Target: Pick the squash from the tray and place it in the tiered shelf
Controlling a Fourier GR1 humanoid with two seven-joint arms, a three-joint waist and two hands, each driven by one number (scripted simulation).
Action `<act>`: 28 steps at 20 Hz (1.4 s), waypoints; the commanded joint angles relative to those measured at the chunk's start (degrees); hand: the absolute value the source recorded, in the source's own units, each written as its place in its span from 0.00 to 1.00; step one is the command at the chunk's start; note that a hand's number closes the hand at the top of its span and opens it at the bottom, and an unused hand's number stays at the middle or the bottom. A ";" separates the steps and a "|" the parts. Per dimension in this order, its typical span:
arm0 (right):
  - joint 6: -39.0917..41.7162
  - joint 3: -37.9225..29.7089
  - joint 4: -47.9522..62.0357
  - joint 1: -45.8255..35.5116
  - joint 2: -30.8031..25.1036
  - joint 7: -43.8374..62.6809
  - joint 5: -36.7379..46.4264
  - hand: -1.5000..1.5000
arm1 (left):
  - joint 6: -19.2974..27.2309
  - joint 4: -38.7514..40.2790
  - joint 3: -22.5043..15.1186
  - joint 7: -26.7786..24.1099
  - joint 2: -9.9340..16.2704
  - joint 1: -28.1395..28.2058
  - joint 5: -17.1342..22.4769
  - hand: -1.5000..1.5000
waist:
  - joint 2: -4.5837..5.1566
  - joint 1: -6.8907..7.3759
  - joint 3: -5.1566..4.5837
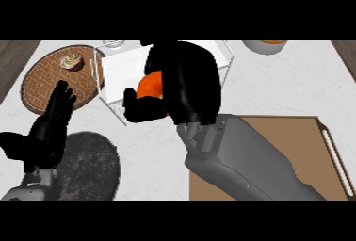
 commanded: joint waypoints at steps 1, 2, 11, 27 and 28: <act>-6.31 -4.52 10.15 -2.66 0.24 -4.24 -1.69 1.00 | -0.40 -0.88 -0.25 0.54 -0.04 -0.48 -0.33 0.50 | 0.12 0.17 0.02; -9.70 -2.79 11.96 -0.72 0.25 -6.04 -0.42 1.00 | -0.70 -1.36 1.04 2.70 0.53 -0.87 0.98 0.50 | 0.12 0.19 0.03; -24.36 -1.11 29.06 -5.52 0.26 -15.66 -5.38 1.00 | -0.58 0.31 0.48 0.55 -0.69 -0.98 -0.89 0.50 | 0.12 0.45 0.02; -30.56 -8.50 54.18 -15.82 0.26 -35.84 -26.95 0.00 | -1.26 0.97 -0.61 0.37 -2.48 -2.17 -1.26 0.50 | 0.68 1.96 0.01; -28.10 -10.18 54.75 -17.55 0.26 -35.51 -27.16 0.00 | -1.39 0.36 1.44 1.18 -0.66 -2.39 -1.07 0.50 | 0.48 1.40 0.02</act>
